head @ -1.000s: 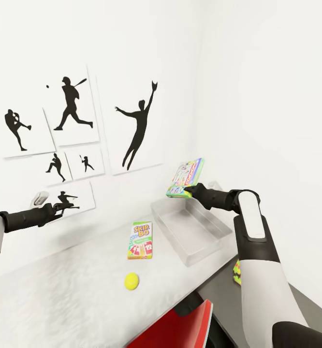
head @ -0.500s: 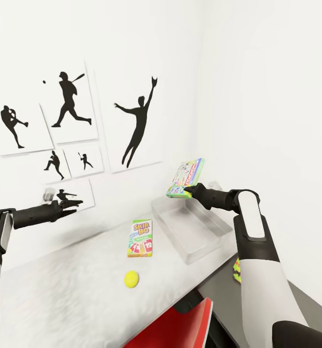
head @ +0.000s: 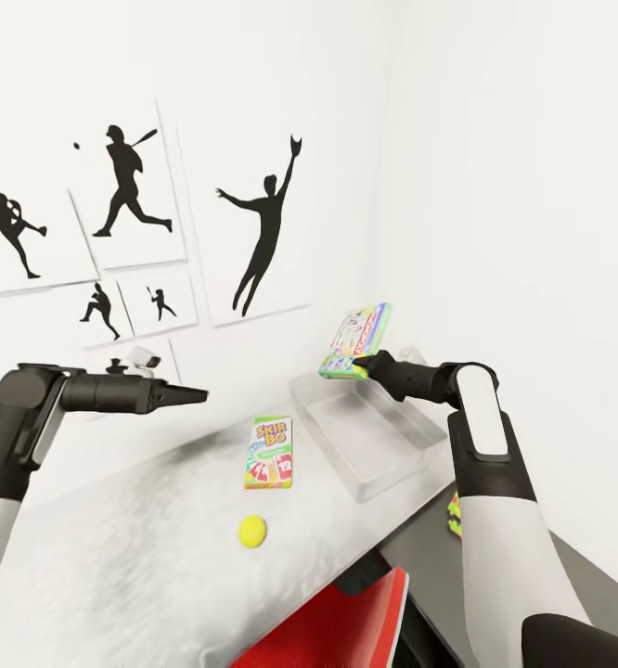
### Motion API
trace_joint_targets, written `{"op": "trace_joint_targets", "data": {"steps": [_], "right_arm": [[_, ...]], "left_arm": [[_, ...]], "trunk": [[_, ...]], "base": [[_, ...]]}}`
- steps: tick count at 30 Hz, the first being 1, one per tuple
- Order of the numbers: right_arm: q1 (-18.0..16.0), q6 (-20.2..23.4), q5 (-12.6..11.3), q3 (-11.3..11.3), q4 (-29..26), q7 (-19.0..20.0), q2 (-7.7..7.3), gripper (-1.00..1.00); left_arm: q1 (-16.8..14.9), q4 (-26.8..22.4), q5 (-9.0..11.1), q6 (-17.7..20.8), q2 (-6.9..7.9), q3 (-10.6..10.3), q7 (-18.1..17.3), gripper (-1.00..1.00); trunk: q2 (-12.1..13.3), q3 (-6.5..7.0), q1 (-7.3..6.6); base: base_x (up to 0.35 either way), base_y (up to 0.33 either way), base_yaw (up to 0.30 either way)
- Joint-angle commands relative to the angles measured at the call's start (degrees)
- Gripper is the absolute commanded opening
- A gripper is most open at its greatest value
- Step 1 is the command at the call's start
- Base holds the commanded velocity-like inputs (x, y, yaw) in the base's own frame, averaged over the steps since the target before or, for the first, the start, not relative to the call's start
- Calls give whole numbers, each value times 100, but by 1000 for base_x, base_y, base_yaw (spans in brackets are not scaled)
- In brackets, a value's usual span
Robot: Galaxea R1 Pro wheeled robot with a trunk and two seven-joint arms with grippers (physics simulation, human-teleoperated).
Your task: Put all the toys in the child's room - the three board games (two on the bed and one on the table), the two jigsaw puzzles on the table, and the tennis ball on the table - inside the toy box on the table in the child's room.
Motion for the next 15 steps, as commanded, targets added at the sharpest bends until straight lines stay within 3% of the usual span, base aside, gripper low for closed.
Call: {"op": "trace_joint_targets", "data": {"steps": [1,8,15], "right_arm": [[-9,20,-64,-13,-2,-60,7,-100],[-10,20,-64,-13,1,-60,5,-100],[-6,20,-64,-13,2,-60,-5,-100]], "left_arm": [[-4,-41,94,61,10,-32,-16,100],[-1,-102,246,61,7,-326,-16,100],[4,-87,259,61,17,-421,-16,100]], "trunk": [[-14,-23,4],[-14,-89,4],[-14,-155,4]], "base": [[0,0,0],[0,0,0],[0,0,0]]}}
